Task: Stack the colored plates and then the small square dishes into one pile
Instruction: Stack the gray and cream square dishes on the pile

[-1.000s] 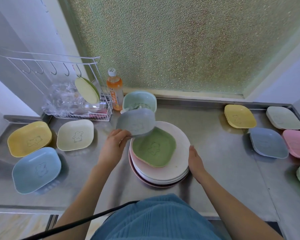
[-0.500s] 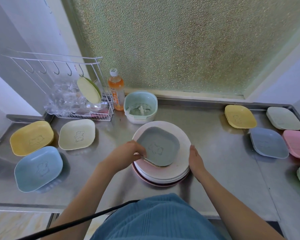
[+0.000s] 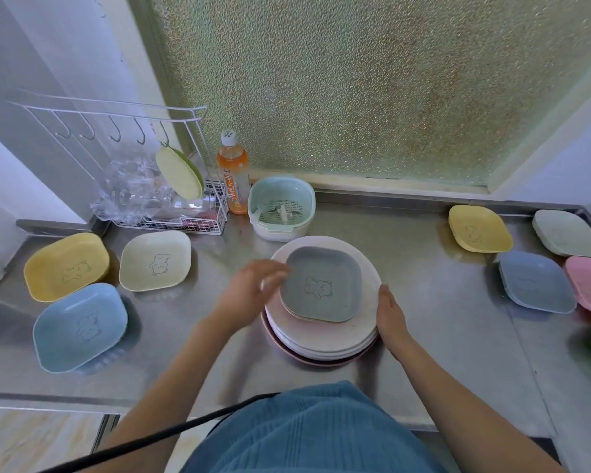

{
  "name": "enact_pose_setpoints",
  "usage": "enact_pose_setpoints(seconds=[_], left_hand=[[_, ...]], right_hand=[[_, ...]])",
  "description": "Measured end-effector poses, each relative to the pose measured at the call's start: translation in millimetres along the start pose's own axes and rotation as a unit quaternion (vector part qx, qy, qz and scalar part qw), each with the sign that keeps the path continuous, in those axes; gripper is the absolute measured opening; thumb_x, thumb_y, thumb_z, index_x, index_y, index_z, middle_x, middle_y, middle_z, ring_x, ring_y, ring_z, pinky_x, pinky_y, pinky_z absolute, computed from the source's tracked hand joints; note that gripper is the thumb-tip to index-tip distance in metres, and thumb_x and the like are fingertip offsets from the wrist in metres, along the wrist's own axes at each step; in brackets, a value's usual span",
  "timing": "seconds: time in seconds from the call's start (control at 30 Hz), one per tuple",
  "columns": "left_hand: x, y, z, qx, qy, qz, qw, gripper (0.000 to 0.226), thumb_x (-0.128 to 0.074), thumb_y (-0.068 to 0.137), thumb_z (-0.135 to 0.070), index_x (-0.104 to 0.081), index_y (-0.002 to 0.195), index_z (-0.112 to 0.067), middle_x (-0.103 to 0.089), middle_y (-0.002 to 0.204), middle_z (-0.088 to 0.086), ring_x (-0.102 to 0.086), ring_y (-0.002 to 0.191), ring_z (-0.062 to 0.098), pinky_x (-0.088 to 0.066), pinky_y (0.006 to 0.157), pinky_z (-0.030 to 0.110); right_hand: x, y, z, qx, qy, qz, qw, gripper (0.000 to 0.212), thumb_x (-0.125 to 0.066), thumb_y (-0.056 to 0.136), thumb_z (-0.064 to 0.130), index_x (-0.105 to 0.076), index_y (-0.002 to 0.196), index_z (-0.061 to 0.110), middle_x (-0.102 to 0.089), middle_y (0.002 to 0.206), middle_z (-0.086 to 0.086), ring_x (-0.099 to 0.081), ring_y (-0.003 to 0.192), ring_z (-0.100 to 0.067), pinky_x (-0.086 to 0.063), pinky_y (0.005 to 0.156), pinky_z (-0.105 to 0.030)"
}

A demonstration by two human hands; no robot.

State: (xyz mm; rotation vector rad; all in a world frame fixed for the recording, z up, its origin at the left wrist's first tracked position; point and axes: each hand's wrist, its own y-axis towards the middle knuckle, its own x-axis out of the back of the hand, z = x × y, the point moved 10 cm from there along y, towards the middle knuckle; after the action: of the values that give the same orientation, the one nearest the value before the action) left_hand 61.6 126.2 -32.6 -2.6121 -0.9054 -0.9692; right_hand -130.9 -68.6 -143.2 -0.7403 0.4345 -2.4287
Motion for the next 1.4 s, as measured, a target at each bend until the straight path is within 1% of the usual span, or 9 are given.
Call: enact_pose_setpoints(seconds=[0.07, 0.13, 0.33, 0.57, 0.67, 0.83, 0.97, 1.17, 1.4], left_hand=[[47, 2, 36, 0.072, -0.015, -0.140, 0.987, 0.022, -0.050, 0.093, -0.018, -0.069, 0.102, -0.010, -0.069, 0.105, 0.008, -0.061, 0.096, 0.023, -0.040, 0.080, 0.024], [74, -2, 82, 0.163, 0.038, -0.191, 0.967, 0.020, -0.050, 0.091, -0.009, -0.067, 0.102, -0.008, -0.069, 0.104, 0.012, -0.061, 0.095, 0.029, -0.043, 0.079, 0.029], [57, -15, 175, 0.307, 0.240, -0.003, 0.921, 0.049, -0.048, 0.091, -0.023, -0.038, 0.138, -0.016, -0.053, 0.127, 0.018, -0.050, 0.116, 0.037, -0.040, 0.095, 0.046], [48, -25, 184, 0.304, 0.252, -0.044, 0.918, 0.054, -0.044, 0.093, -0.015, -0.026, 0.144, -0.022, -0.062, 0.108, 0.022, -0.059, 0.100, 0.041, -0.043, 0.087, 0.045], [50, -35, 186, 0.337, 0.195, -0.108, 0.915, 0.061, -0.048, 0.086, 0.000, -0.027, 0.143, -0.005, -0.060, 0.110, 0.029, -0.054, 0.105, 0.046, -0.041, 0.090, 0.049], [65, -25, 130, 0.168, 0.205, -0.227, 0.937, 0.018, -0.052, 0.080, 0.007, -0.068, 0.087, 0.004, -0.065, 0.083, 0.024, -0.049, 0.088, 0.040, -0.042, 0.074, 0.043], [60, -17, 56, -0.013, 0.154, -0.256, 0.954, 0.015, -0.061, 0.078, 0.004, -0.072, 0.086, -0.002, -0.068, 0.076, 0.011, -0.045, 0.083, 0.026, -0.038, 0.073, 0.026], [20, -17, -29, -0.223, 0.080, -0.103, 0.966, 0.027, -0.053, 0.087, -0.021, -0.076, 0.086, -0.007, -0.070, 0.078, 0.003, -0.047, 0.086, 0.015, -0.033, 0.100, 0.019], [-45, -19, -22, -0.183, 0.145, 0.078, 0.969, 0.024, -0.056, 0.083, -0.005, -0.075, 0.096, -0.014, -0.072, 0.091, 0.005, -0.057, 0.097, 0.024, -0.052, 0.083, 0.038]], right_hand=[[0, 0, -1, -0.001, 0.003, 0.000, 1.000, 0.051, -0.019, 0.102, 0.039, -0.041, 0.138, 0.010, -0.044, 0.142, -0.014, -0.040, 0.130, -0.029, -0.028, 0.108, -0.035], [-1, 1, -2, -0.001, 0.007, -0.001, 1.000, 0.052, -0.019, 0.101, 0.040, -0.041, 0.138, 0.011, -0.044, 0.142, -0.014, -0.041, 0.130, -0.028, -0.028, 0.108, -0.035], [-1, 3, -3, -0.005, 0.001, -0.001, 1.000, 0.051, -0.019, 0.102, 0.039, -0.040, 0.139, 0.012, -0.042, 0.144, -0.012, -0.039, 0.132, -0.027, -0.026, 0.109, -0.033], [0, 3, -2, -0.002, -0.006, -0.009, 1.000, 0.052, -0.019, 0.102, 0.039, -0.040, 0.139, 0.010, -0.042, 0.144, -0.014, -0.038, 0.132, -0.027, -0.026, 0.109, -0.032], [0, 3, -1, 0.004, -0.010, -0.011, 1.000, 0.052, -0.018, 0.101, 0.039, -0.041, 0.138, 0.010, -0.044, 0.143, -0.014, -0.040, 0.131, -0.028, -0.027, 0.108, -0.032], [0, 4, -2, 0.004, -0.001, -0.013, 1.000, 0.052, -0.019, 0.101, 0.039, -0.043, 0.137, 0.009, -0.046, 0.141, -0.015, -0.042, 0.129, -0.028, -0.029, 0.106, -0.032], [0, 2, -2, 0.001, 0.010, -0.013, 1.000, 0.050, -0.020, 0.102, 0.038, -0.046, 0.134, 0.009, -0.048, 0.138, -0.015, -0.043, 0.126, -0.028, -0.029, 0.099, -0.028], [0, 0, 1, 0.007, 0.005, -0.008, 1.000, 0.049, -0.019, 0.102, 0.035, -0.041, 0.138, 0.008, -0.043, 0.142, -0.015, -0.040, 0.130, -0.028, -0.027, 0.105, -0.030], [-1, 0, 2, 0.009, -0.008, 0.000, 1.000, 0.053, -0.018, 0.102, 0.038, -0.038, 0.140, 0.008, -0.040, 0.145, -0.014, -0.036, 0.134, -0.029, -0.025, 0.110, -0.034]])
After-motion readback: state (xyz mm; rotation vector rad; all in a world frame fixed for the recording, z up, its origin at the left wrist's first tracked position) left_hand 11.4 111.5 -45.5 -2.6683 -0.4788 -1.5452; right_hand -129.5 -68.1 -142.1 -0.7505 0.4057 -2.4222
